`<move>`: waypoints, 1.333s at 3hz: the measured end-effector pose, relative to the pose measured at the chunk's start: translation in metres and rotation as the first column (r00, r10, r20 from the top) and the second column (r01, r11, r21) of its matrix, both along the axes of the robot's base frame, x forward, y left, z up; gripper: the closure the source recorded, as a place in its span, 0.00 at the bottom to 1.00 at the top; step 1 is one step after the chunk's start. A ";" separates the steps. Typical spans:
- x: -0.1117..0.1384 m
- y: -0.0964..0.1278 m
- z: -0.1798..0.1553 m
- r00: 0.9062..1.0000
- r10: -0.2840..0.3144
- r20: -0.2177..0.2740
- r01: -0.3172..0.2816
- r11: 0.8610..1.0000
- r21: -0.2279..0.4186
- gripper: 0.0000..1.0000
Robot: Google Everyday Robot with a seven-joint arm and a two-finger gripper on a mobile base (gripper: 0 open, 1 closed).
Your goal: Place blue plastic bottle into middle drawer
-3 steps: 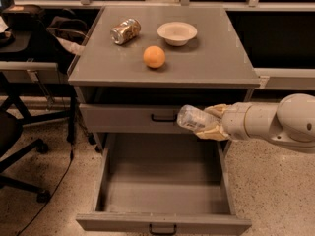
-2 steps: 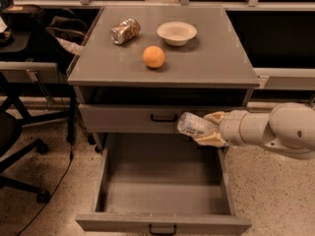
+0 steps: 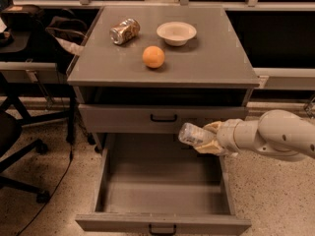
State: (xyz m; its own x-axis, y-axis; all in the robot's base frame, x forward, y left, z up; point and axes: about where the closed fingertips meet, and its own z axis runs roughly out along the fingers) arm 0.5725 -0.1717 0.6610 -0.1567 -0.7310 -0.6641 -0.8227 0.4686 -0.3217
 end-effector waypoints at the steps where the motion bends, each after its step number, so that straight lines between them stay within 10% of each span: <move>1: -0.003 0.005 0.001 1.000 0.006 0.012 -0.007 1.000 0.010 1.00; 4: 0.013 0.017 -0.084 0.993 -0.043 -0.106 0.050 0.997 0.066 1.00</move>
Offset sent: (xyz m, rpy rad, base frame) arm 0.0050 0.0163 -0.0617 0.0788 0.0631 -0.0331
